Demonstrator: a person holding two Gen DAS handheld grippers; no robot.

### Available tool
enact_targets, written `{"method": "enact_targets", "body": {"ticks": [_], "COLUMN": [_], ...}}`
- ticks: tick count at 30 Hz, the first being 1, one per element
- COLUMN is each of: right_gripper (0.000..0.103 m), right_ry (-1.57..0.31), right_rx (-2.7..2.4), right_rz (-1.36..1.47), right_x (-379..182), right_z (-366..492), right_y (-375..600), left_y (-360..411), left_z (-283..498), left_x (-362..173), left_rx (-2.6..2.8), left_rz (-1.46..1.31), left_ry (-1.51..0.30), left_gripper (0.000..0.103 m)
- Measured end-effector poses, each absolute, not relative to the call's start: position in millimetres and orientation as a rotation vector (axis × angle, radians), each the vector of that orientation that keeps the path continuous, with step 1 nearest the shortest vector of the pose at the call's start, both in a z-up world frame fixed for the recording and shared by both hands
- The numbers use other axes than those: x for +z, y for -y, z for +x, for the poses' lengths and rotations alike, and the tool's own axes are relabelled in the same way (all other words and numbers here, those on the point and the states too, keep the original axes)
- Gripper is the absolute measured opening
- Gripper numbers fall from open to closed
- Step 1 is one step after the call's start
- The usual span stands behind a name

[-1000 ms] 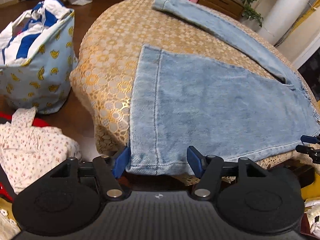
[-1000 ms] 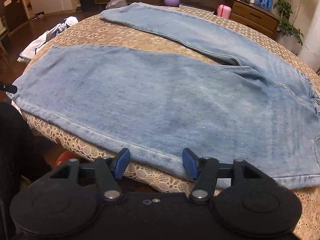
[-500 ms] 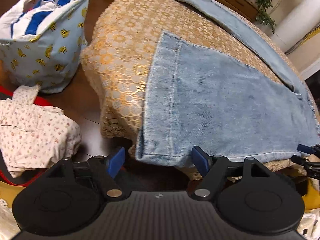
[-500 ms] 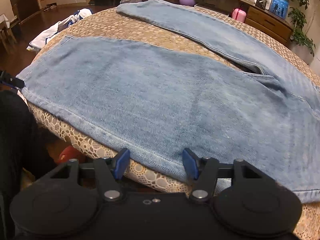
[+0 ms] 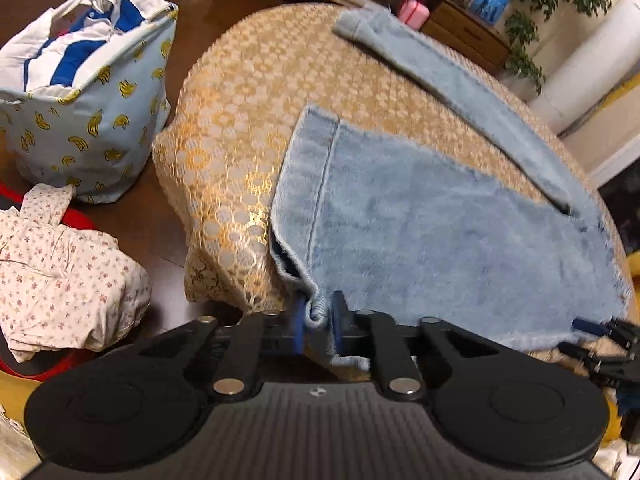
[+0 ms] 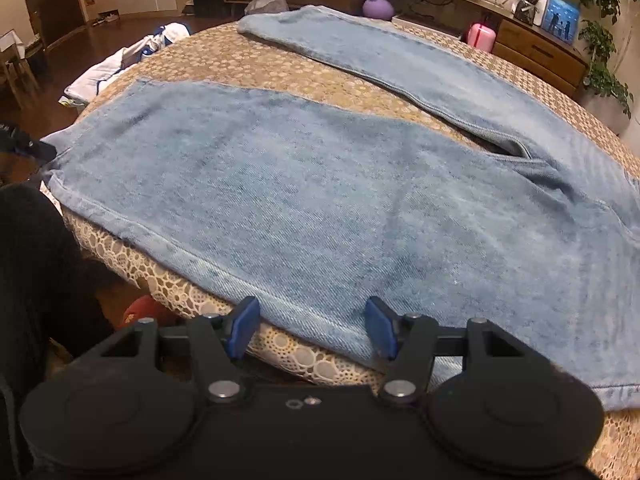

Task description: Fold clothes

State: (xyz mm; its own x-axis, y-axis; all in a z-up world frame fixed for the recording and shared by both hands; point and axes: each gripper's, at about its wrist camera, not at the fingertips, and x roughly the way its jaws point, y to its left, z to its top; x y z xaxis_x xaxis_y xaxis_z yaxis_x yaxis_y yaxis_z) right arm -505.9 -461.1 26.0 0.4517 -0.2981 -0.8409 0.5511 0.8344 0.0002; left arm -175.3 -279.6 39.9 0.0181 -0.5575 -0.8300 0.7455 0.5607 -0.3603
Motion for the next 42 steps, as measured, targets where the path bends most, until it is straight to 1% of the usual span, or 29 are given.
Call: {"method": "enact_targets", "body": {"ticks": [6, 14, 21, 28, 32, 34, 35, 36, 37, 38, 39, 41, 42], "right_gripper": [0.103, 0.103, 0.103, 0.103, 0.103, 0.103, 0.103, 0.103, 0.103, 0.103, 0.103, 0.103, 0.103], "right_ry": [-0.961, -0.919, -0.907, -0.939, -0.924, -0.913, -0.908, -0.905, -0.903, -0.901, -0.899, -0.901, -0.902], "right_rx": [-0.487, -0.328, -0.226, -0.205, -0.21, -0.211, -0.212, -0.212, -0.212, -0.213, -0.211, -0.206, -0.201], "right_rz": [0.195, 0.063, -0.024, 0.047, 0.108, 0.142, 0.158, 0.169, 0.179, 0.19, 0.194, 0.191, 0.19], "right_x": [34, 38, 25, 23, 31, 36, 38, 40, 42, 43, 45, 48, 50], "right_z": [-497, -441, -381, -365, -365, -367, -369, -369, -369, -369, -368, -366, -365], "right_y": [445, 406, 377, 387, 396, 402, 405, 408, 411, 413, 415, 416, 416], "left_y": [295, 323, 335, 332, 322, 315, 311, 306, 300, 294, 287, 279, 279], "left_z": [-170, -158, -154, -154, -159, -167, -172, -178, -184, -189, -196, -211, -219], "left_x": [62, 94, 89, 80, 80, 82, 84, 87, 90, 94, 98, 105, 107], "left_rx": [-1.04, -1.063, -1.057, -1.087, -1.145, -1.184, -1.198, -1.216, -1.245, -1.279, -1.32, -1.391, -1.438], "left_rz": [0.131, 0.023, 0.033, 0.083, 0.158, 0.231, 0.282, 0.325, 0.349, 0.373, 0.398, 0.457, 0.498], "left_ry": [-1.133, -1.093, -1.113, -1.102, -1.033, -0.952, -0.892, -0.832, -0.775, -0.715, -0.65, -0.537, -0.5], "left_gripper": [0.009, 0.009, 0.009, 0.009, 0.01, 0.016, 0.028, 0.043, 0.052, 0.068, 0.076, 0.08, 0.081]}}
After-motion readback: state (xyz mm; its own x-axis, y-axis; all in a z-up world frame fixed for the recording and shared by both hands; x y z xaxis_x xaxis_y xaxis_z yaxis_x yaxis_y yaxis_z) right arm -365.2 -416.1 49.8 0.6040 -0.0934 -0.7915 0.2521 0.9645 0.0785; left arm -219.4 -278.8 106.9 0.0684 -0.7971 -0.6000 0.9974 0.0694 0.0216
